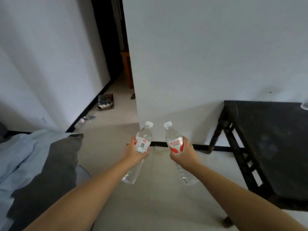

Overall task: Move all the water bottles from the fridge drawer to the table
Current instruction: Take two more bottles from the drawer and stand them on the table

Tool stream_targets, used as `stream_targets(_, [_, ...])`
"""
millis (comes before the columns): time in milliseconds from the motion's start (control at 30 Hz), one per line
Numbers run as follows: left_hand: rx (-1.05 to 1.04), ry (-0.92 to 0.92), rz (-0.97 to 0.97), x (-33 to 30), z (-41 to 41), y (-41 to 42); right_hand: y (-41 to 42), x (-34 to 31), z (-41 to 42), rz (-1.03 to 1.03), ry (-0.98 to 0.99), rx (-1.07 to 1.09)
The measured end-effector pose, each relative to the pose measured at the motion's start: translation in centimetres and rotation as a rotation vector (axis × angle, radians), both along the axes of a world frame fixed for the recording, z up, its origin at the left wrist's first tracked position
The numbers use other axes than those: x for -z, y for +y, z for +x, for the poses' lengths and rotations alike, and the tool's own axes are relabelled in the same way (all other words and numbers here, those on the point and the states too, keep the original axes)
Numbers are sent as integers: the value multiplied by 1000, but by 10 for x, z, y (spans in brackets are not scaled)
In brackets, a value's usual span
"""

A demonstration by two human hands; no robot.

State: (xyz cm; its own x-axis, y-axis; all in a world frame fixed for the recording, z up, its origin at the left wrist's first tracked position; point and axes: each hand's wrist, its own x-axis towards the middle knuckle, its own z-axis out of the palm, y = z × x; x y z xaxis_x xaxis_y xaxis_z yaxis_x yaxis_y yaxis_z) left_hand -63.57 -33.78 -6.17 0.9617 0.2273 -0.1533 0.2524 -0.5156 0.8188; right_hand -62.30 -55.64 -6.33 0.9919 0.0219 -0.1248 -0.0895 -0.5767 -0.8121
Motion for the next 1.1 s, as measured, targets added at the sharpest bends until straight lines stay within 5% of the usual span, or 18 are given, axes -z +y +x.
stream_targets(267, [311,48,67,10,152,-78,-80,18,111,-32,67,222])
stream_targets(567, [398,1,73,-10,325,-179,-180,-4,262,-62,23,304])
stream_targets(1100, [893,1,143,-5,543,-381,-332,-1,386,-76,29,752])
